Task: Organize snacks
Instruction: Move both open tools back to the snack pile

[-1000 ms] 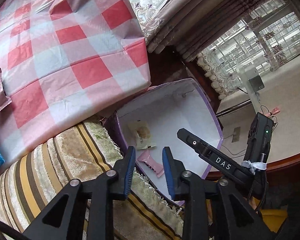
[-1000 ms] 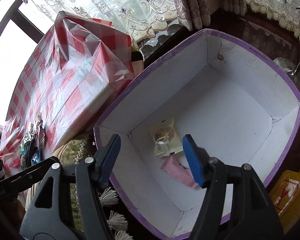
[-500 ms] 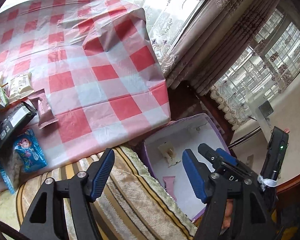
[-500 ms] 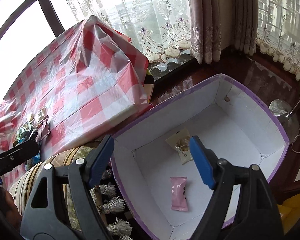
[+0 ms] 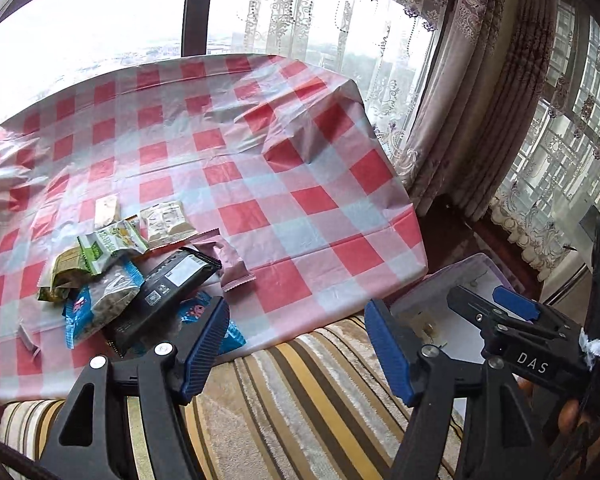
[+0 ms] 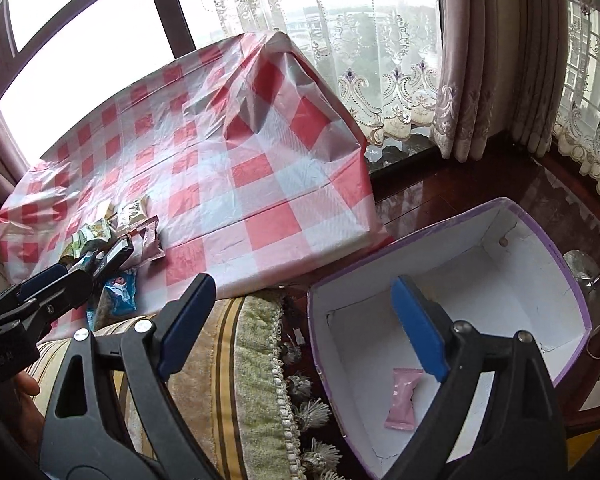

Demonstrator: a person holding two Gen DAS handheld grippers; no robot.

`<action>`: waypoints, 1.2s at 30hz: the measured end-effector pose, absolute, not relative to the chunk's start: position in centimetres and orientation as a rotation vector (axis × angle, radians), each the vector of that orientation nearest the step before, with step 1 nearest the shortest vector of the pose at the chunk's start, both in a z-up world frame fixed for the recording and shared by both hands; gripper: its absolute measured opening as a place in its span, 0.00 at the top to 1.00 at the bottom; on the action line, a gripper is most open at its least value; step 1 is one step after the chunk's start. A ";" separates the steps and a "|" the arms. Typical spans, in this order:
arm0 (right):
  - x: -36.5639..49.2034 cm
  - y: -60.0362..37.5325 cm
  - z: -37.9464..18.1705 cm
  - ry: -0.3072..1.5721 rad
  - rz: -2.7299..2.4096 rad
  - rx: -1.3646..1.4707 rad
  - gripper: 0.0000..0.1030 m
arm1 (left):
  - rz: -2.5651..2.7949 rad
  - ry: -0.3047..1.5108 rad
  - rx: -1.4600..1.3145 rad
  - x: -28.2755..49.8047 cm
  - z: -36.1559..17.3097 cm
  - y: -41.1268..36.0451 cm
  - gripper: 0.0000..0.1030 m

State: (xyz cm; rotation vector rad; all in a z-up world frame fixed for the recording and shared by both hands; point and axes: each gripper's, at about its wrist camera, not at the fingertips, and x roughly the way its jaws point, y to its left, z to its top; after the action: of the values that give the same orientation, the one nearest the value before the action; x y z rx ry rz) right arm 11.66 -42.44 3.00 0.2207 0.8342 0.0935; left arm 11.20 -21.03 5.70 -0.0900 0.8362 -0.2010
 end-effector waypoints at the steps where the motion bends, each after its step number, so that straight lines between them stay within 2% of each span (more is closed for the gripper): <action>1: 11.7 -41.9 3.1 0.835 0.109 0.222 0.12 | -0.190 0.835 -0.102 11.1 5.7 -20.4 0.31; 13: 13.0 -36.7 2.9 0.858 0.197 0.135 0.12 | 0.040 0.820 -0.310 8.8 5.0 -9.1 0.32; 27: 15.7 -32.6 1.6 0.935 0.265 0.087 0.12 | 0.281 0.889 -0.530 7.6 1.1 2.4 0.32; 33: 17.3 -30.8 0.9 0.963 0.284 0.073 0.12 | 0.348 0.913 -0.582 7.9 -0.6 5.6 0.35; 36: 18.2 -29.7 0.7 0.972 0.289 0.054 0.12 | 0.352 0.943 -0.601 8.7 -1.5 6.4 0.40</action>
State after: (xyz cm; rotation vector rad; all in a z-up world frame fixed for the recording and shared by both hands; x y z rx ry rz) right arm 18.18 -29.75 0.66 0.0540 0.9720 0.2891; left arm 8.68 6.43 -1.52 -0.6012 0.9427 0.3523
